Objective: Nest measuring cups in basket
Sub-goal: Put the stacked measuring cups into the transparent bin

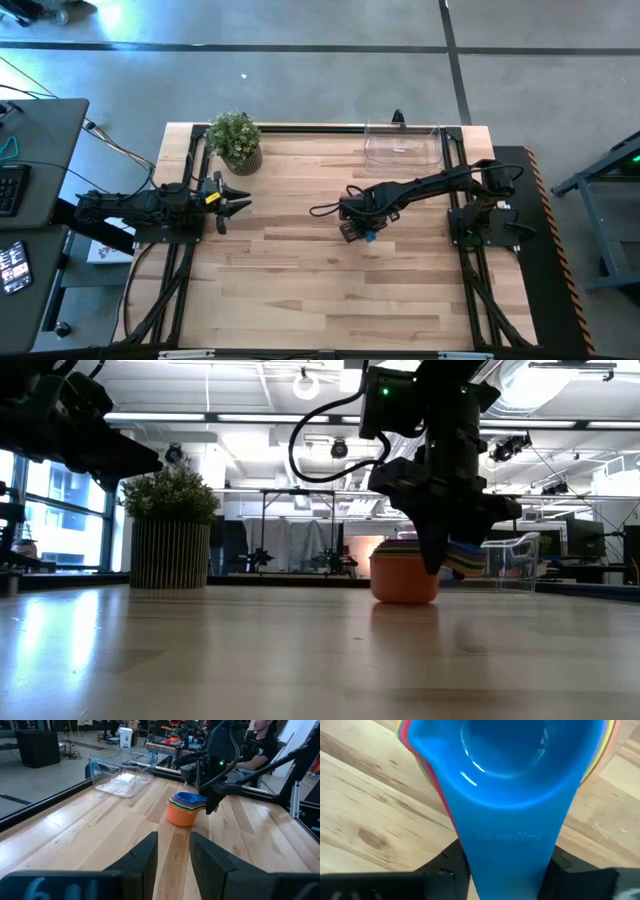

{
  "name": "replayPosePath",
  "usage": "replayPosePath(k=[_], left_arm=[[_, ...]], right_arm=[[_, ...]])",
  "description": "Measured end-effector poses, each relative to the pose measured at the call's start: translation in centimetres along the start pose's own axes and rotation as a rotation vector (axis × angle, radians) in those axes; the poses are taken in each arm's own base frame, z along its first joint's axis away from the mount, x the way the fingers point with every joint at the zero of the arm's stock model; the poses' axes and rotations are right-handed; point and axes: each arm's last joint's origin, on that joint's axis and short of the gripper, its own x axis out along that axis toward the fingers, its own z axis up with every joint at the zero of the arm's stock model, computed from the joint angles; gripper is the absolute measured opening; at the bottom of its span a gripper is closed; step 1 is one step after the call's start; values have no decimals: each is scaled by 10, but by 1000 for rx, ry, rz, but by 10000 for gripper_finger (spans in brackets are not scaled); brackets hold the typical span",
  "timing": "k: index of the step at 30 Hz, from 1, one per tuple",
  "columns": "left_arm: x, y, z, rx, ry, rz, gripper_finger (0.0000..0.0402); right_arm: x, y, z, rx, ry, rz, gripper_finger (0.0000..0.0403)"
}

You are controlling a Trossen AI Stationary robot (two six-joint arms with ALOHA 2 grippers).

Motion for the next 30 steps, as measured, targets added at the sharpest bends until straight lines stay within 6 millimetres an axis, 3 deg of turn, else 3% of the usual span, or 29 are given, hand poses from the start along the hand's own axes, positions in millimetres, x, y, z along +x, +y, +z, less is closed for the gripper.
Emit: replayPosePath(k=[30], left_arm=[[0,0,0,0,0,0,104]], right_arm=[[-4,1,-1,6,28,29,131]])
